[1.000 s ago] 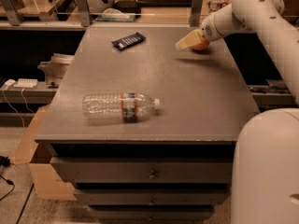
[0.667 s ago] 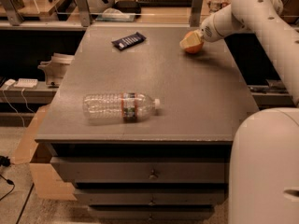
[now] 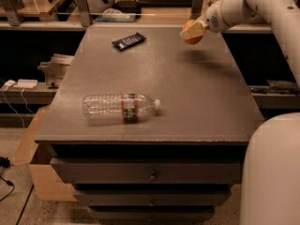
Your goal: Move orange near water bottle
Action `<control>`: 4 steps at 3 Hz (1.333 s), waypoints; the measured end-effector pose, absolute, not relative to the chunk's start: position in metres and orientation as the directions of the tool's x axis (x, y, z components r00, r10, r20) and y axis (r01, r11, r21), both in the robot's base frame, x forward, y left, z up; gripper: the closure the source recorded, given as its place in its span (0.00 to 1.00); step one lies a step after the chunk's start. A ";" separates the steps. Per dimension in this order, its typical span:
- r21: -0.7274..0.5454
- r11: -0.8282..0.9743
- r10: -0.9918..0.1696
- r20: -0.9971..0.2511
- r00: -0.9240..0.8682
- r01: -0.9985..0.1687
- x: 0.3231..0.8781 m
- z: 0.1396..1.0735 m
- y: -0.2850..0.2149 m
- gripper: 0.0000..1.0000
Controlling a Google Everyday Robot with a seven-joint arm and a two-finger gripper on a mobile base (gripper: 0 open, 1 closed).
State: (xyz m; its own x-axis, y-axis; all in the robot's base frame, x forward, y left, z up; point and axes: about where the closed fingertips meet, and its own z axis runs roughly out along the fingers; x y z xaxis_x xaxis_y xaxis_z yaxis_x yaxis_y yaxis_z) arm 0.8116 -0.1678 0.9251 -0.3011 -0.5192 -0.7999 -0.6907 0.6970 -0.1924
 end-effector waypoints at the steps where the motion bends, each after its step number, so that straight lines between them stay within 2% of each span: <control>1: -0.233 0.658 -0.559 -0.788 -0.258 -0.716 0.812 0.923 -0.163 1.00; 2: -0.228 0.661 -0.556 -0.789 -0.263 -0.715 0.812 0.922 -0.162 1.00; 3: -0.280 0.566 -0.625 -0.759 -0.183 -0.775 0.800 0.924 -0.147 1.00; 4: -0.343 0.338 -0.743 -0.668 -0.025 -0.877 0.760 0.928 -0.108 1.00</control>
Offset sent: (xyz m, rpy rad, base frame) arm -0.0002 0.0050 -0.0019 -0.0357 -0.0253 0.0464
